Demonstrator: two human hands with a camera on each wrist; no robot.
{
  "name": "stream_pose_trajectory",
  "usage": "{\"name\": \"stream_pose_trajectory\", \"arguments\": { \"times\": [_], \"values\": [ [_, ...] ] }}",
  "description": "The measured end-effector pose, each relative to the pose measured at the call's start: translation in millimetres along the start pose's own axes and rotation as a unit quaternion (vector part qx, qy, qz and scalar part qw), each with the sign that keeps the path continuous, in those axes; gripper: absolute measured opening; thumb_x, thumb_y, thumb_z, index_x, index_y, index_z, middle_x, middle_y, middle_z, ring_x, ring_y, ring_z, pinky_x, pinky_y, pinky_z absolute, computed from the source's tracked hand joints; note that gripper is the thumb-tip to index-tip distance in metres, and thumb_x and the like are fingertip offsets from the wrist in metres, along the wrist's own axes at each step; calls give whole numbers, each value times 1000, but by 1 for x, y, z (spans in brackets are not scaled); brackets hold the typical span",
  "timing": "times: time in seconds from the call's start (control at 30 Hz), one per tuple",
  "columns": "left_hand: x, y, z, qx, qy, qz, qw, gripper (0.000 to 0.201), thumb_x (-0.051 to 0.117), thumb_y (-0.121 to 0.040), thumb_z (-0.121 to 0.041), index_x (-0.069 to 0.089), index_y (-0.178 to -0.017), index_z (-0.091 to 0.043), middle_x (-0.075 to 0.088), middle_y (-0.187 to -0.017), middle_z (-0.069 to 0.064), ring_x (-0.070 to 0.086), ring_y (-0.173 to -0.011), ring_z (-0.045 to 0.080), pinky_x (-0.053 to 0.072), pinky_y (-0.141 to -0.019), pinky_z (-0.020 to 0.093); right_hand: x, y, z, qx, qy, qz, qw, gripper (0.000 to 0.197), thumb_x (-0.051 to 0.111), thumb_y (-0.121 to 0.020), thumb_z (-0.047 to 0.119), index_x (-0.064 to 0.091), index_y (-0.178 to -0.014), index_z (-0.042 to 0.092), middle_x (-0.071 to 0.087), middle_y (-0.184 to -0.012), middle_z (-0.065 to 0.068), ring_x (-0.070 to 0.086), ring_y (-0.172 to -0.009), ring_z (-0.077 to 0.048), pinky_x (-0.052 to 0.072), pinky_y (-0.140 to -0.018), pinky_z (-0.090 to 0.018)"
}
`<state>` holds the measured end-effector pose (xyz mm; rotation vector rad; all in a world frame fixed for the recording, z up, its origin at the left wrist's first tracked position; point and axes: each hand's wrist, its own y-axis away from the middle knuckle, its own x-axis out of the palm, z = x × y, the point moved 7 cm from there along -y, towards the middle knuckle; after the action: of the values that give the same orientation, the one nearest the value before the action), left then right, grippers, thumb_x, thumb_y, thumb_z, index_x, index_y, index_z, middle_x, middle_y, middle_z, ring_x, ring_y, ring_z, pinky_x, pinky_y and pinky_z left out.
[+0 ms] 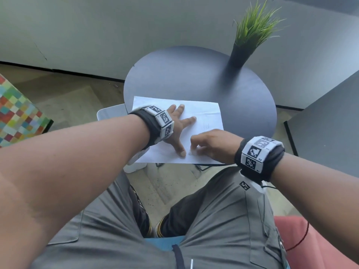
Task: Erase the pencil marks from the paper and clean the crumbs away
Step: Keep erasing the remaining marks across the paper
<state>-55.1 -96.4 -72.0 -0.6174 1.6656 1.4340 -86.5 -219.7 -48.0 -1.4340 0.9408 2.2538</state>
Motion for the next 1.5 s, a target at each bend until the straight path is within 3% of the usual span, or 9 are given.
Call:
{"name": "stream_pose_trajectory", "arguments": {
  "times": [0.13, 0.3, 0.43, 0.57, 0.73, 0.9, 1.03, 1.33, 1.5],
  "values": [
    [0, -1, -1, -3, 6, 6, 1000, 139, 77, -53, -79, -12, -154, -44, -25, -163, 9, -19, -151, 34, 10, -116, 68, -21, -2, -16, 66, 25, -109, 991, 13, 48, -97, 26, 54, -106, 20, 62, -101, 0, 54, -92, -25, 41, -72, -32],
    [-1, -2, -3, -9, -13, 6, 1000, 142, 78, -49, -79, -11, -154, -43, -23, -163, 11, -16, -150, 37, 13, -116, 68, 0, -1, 5, -22, 6, -2, 1000, 11, 52, -97, 25, 57, -106, 22, 61, -96, 3, 50, -86, -19, 40, -72, -31],
    [-1, -4, -3, -10, -6, 6, 1000, 142, 80, -48, -77, -8, -154, -43, -22, -163, 12, -14, -151, 38, 14, -115, 68, -19, -3, -14, 70, 12, -113, 991, 13, 46, -99, 28, 52, -106, 19, 62, -102, -2, 50, -87, -23, 36, -69, -31],
    [-2, -3, -5, -20, -23, 7, 1000, 144, 79, -47, -79, -10, -155, -41, -22, -163, 14, -13, -151, 40, 13, -117, 66, 5, 1, 12, -26, 5, 16, 1000, 9, 52, -96, 21, 55, -105, 20, 59, -95, 1, 52, -89, -24, 41, -74, -32],
    [-5, -7, -8, -26, -48, 8, 998, 148, 77, -41, -82, -7, -155, -39, -13, -164, 14, 6, -149, 45, 25, -113, 65, -18, -4, -11, 78, 11, -99, 992, 19, 44, -100, 29, 47, -113, 16, 64, -107, -11, 49, -85, -26, 35, -69, -30],
    [-1, -7, -7, -32, -24, 16, 999, 154, 72, -31, -85, -13, -153, -43, -23, -163, 12, -3, -151, 42, 19, -116, 64, 7, 7, 14, -9, 1, 23, 1000, 13, 49, -98, 23, 51, -109, 17, 62, -101, -5, 53, -88, -25, 40, -72, -32],
    [0, -5, -8, -22, -16, -4, 1000, 149, 64, -36, -92, -11, -154, -42, -20, -164, 12, -7, -151, 39, 17, -116, 65, -10, 6, -7, 73, 5, -82, 994, 15, 45, -99, 24, 50, -109, 15, 63, -100, -8, 54, -86, -27, 39, -67, -32],
    [4, -5, -14, -21, -32, -20, 999, 150, 68, -44, -90, -13, -156, -31, -21, -162, 18, -10, -150, 43, 16, -116, 65, -15, 8, -15, 91, 10, -91, 992, 19, 44, -99, 31, 48, -107, 14, 62, -97, -9, 53, -83, -29, 37, -66, -33],
    [4, -7, -13, -26, -35, -20, 999, 154, 66, -39, -93, -12, -156, -31, -21, -162, 19, -8, -150, 43, 17, -116, 65, 8, 13, 7, 5, 7, 11, 1000, 9, 48, -97, 23, 49, -104, 16, 63, -97, -5, 51, -82, -24, 41, -69, -33]
  ]
}}
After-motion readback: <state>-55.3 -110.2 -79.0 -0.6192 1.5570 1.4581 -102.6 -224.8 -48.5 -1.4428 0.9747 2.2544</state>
